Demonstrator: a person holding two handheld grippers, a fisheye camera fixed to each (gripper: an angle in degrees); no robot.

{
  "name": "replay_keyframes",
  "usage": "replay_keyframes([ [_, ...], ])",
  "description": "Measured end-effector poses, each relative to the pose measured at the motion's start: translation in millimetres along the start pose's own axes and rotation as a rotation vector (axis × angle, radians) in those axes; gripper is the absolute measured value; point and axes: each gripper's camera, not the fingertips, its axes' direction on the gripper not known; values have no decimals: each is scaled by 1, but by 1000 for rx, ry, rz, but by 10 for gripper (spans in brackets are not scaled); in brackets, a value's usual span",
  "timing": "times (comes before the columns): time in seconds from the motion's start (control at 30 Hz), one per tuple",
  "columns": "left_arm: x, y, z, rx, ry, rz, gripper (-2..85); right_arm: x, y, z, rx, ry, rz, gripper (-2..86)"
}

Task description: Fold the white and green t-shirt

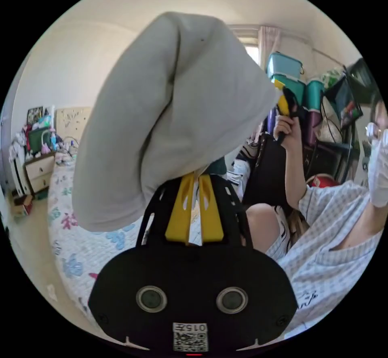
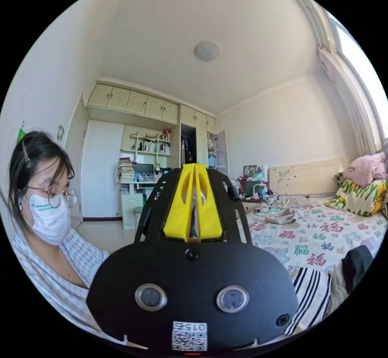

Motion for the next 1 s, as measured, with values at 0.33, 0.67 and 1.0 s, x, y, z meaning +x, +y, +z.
replay_keyframes([
  [0.33,101,6,-145,28,-601,269,4,7,40,6,119,16,35,-7],
  [0.67,110,20,-170,245,-705,263,2,0,50,20,183,163,-99,-7],
  [1.0,16,-43,-94,153,-744,157,-1,153,106,195,-393,529,28,-5],
])
